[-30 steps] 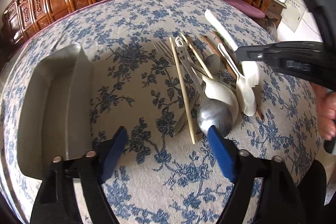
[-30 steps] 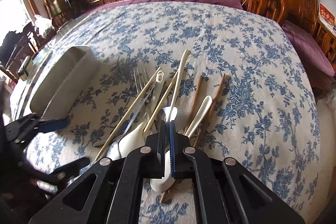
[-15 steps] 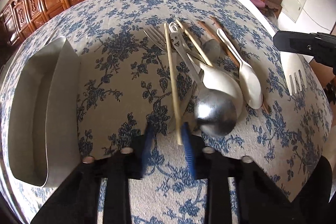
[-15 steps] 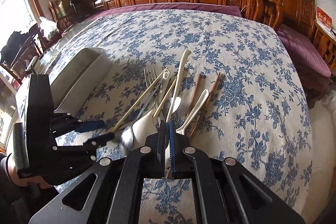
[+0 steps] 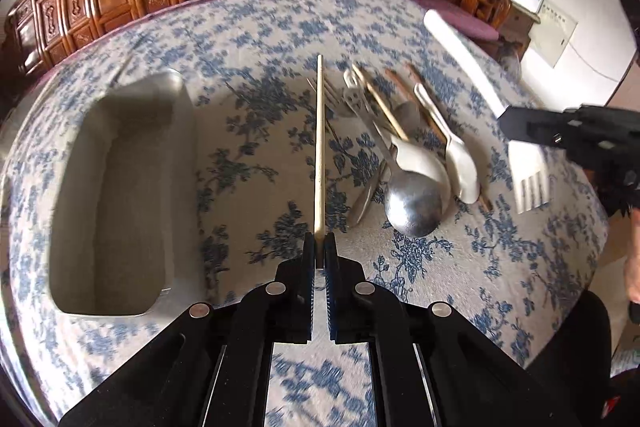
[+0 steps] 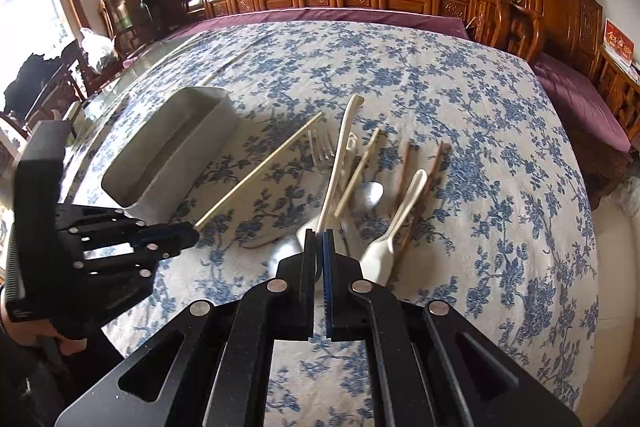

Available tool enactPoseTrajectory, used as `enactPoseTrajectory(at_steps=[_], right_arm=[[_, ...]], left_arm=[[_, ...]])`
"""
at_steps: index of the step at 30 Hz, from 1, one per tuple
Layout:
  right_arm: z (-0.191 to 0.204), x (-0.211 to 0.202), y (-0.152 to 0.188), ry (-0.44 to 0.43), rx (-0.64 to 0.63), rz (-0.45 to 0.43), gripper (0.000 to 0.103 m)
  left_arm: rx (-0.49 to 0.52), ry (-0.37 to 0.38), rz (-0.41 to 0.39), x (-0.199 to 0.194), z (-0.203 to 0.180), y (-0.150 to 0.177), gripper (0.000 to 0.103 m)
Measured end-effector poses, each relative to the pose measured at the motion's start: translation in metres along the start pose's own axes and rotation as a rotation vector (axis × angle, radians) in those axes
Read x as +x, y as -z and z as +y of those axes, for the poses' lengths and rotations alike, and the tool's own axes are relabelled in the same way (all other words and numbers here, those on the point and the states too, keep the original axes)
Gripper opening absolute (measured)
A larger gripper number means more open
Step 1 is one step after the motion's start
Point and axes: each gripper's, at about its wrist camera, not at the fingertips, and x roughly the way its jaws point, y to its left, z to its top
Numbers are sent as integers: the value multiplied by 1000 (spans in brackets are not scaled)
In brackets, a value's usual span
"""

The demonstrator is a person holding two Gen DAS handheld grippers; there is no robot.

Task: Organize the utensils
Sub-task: 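Grasp a white plastic knife with the right tool while the left tool grasps a wooden chopstick, then lower the chopstick into the metal tray with the left tool while the right tool lowers the knife in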

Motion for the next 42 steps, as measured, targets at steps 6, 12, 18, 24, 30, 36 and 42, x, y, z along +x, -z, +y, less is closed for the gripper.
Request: enactPoseTrajectory(at_steps=[6, 12, 18, 24, 30, 36, 42], right_arm=[[26, -2, -11, -17, -20, -13, 4], [55, 4, -22, -40, -38, -20, 4], [82, 15, -33, -67, -51, -17, 4], [104, 24, -42, -88, -69, -12, 4], [117, 30, -46, -100, -81, -6, 4], [121, 39, -48, -100, -82, 7, 4], [128, 48, -48, -107, -84, 18, 4]], left_arm=[[-13, -2, -46, -34, 22, 0, 4], [-20, -27, -62, -53, 50, 0, 4], [-45, -62, -50, -58, 84, 4, 4], [-79, -75, -16, -52, 112, 7, 4], [-93, -76, 14, -39, 123, 9, 4], [-119, -74, 16, -35, 132, 8, 8], [-139, -65, 9, -38, 143, 11, 8]])
